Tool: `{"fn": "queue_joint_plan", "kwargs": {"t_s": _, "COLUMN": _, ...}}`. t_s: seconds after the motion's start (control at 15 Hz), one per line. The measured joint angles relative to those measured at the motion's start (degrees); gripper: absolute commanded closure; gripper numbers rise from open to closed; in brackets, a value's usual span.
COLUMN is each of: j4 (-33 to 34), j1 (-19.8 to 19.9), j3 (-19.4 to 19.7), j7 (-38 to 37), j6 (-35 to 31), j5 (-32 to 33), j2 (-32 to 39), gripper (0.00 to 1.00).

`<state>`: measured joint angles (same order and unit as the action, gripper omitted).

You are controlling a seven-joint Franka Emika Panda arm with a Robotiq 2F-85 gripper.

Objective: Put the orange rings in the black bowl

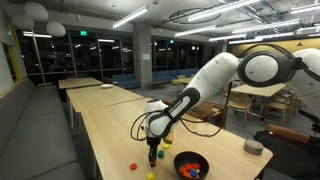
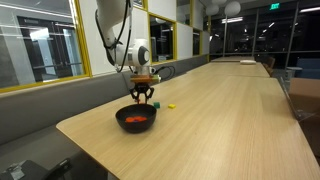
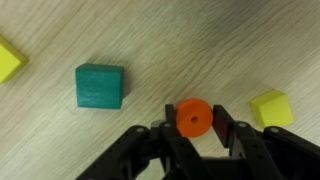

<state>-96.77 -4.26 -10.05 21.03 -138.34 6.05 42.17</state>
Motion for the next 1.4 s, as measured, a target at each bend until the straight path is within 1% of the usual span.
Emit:
{"fn": "queue_joint_plan", "kwargs": {"t_s": 0.13, "j4": -1.05, "j1": 0.05, "j3": 0.29, "j7": -0.07, "j6": 0.02, "j5": 0.00, "j2": -2.12, "gripper": 0.78}}
{"fn": "queue_joint_plan", "kwargs": {"t_s": 0.33, "j4": -4.14, "j1": 0.12, "j3": 1.34, "j7": -0.65, "j6": 0.01, "j5": 0.01, "j2": -7.31, "gripper": 0.78}}
{"fn": "queue_joint_plan", "kwargs": {"t_s": 0.53, "j4": -8.92, "j1": 0.17, "j3": 3.46, "j7": -2.13, "j6": 0.02, "j5": 0.69, "j2": -13.54, "gripper": 0.78}}
{"fn": "queue_joint_plan", "kwargs": {"t_s": 0.73, "j4": -14.35, "j1": 0.23, "j3": 6.13, "j7": -4.43, "j6": 0.70, "j5": 3.09, "j2": -19.23, "gripper": 0.78}}
{"fn": "queue_joint_plan", "kwargs": {"t_s": 0.93, "j4": -19.27, "j1": 0.54, "j3": 7.67, "j7": -5.38, "j6": 3.42, "j5": 4.69, "j2": -23.52, "gripper": 0.78}}
{"fn": "queue_joint_plan", "kwargs": {"t_s": 1.13, "j4": -22.82, "j1": 0.77, "j3": 7.70, "j7": -5.29, "j6": 7.54, "j5": 4.72, "j2": -26.23, "gripper": 0.78}}
{"fn": "queue_joint_plan", "kwargs": {"t_s": 1.4, "j4": -25.64, "j1": 0.78, "j3": 6.80, "j7": -3.54, "j6": 12.34, "j5": 4.38, "j2": -27.90, "gripper": 0.78}}
